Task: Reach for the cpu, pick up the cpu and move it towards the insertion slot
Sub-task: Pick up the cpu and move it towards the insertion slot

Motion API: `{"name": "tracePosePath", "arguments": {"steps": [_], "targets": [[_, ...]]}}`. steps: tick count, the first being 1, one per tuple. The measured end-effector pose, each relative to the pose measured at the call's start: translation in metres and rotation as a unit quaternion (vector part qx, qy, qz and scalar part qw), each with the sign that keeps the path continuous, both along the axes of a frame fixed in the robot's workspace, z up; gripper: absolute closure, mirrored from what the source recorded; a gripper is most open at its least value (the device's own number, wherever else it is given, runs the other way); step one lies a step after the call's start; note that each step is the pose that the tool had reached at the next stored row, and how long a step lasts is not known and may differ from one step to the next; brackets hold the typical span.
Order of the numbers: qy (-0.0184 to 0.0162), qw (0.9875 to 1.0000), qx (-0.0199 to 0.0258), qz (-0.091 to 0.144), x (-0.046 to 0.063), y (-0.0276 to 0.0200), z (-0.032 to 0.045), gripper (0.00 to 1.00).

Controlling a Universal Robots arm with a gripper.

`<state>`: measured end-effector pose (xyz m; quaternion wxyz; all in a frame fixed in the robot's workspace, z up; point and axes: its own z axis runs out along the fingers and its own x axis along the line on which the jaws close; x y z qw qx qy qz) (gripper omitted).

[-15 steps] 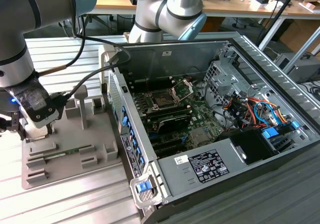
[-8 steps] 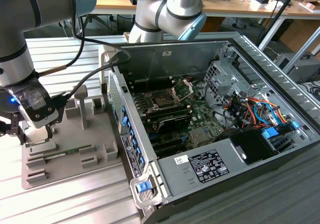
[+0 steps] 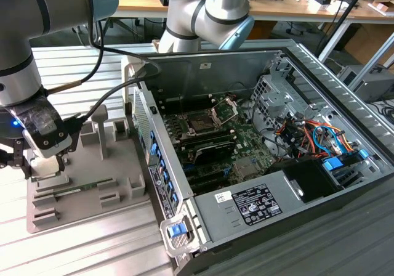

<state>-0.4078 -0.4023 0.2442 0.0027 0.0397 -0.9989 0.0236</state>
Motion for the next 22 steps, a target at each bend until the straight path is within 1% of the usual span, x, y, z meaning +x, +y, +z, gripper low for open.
{"name": "tracePosePath", "arguments": {"steps": [1, 7, 14, 22], "targets": [[0.0, 1.0, 0.0022, 0.0, 0.0, 0.0, 0.0, 0.45], [0.0, 1.0, 0.0037, 0.0, 0.0, 0.0, 0.0, 0.45], [-0.0001, 1.0, 0.0047, 0.0, 0.0, 0.0, 0.0001, 0.45], [0.0, 1.0, 0.0046, 0.0, 0.0, 0.0, 0.0032, 0.45]]}}
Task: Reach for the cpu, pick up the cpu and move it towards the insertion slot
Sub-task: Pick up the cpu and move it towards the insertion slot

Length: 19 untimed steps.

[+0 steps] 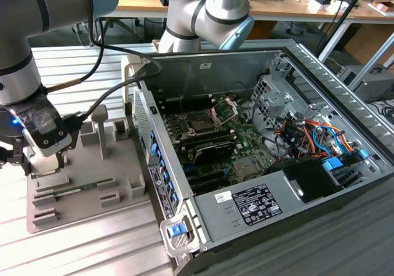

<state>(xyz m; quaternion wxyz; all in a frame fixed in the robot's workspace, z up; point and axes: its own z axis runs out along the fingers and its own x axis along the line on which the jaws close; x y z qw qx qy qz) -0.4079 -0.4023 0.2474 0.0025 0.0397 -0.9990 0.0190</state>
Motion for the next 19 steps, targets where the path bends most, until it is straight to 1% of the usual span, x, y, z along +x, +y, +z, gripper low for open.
{"name": "tracePosePath", "arguments": {"steps": [19], "targets": [[0.0, 1.0, 0.0001, 0.0, 0.0, 0.0, 0.0049, 0.45]]}}
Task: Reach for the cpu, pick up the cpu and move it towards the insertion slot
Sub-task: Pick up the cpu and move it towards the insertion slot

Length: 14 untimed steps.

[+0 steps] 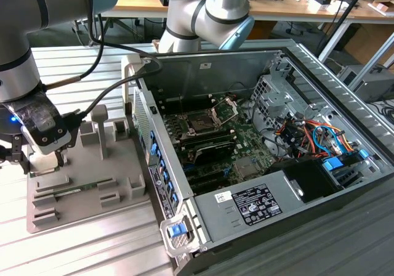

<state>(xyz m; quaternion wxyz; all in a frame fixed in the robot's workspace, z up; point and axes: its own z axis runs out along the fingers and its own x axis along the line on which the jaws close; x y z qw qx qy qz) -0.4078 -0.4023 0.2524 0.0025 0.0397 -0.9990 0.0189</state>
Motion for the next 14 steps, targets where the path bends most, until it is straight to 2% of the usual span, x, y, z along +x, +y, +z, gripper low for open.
{"name": "tracePosePath", "arguments": {"steps": [10, 14], "targets": [[0.0, 1.0, 0.0001, 0.0, 0.0, 0.0, 0.0003, 0.45], [-0.0001, 1.0, 0.0001, 0.0, 0.0, 0.0, 0.0051, 0.45]]}}
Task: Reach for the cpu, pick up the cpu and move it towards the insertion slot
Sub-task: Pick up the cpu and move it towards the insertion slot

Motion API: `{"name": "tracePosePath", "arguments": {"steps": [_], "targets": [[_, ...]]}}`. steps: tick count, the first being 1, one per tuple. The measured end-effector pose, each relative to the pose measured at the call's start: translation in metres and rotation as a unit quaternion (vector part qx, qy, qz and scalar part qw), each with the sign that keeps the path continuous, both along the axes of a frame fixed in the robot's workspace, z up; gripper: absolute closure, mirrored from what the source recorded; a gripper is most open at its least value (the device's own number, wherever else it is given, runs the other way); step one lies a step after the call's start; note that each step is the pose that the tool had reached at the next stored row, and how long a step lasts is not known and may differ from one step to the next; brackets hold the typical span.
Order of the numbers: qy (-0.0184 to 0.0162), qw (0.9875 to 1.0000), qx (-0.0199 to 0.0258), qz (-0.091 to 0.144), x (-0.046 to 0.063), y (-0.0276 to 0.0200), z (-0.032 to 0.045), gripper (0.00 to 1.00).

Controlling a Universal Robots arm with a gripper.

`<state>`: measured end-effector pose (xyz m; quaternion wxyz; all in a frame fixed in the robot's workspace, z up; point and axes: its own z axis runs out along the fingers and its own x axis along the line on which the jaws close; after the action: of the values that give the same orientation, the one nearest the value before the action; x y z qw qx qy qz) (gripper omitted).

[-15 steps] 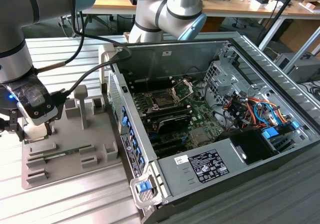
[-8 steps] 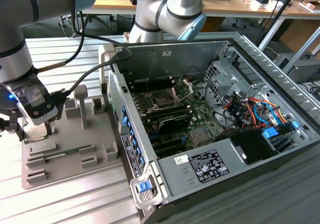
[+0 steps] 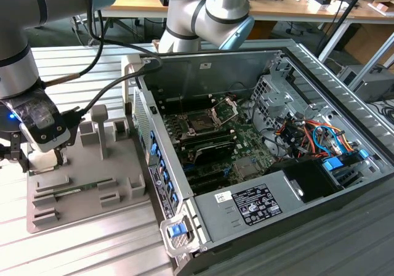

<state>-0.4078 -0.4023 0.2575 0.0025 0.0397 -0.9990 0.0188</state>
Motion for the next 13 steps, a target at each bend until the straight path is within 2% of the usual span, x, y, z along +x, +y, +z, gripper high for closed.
{"name": "tracePosePath", "arguments": {"steps": [13], "targets": [[0.0, 1.0, 0.0, 0.0, 0.0, 0.0, 0.0034, 0.45]]}}
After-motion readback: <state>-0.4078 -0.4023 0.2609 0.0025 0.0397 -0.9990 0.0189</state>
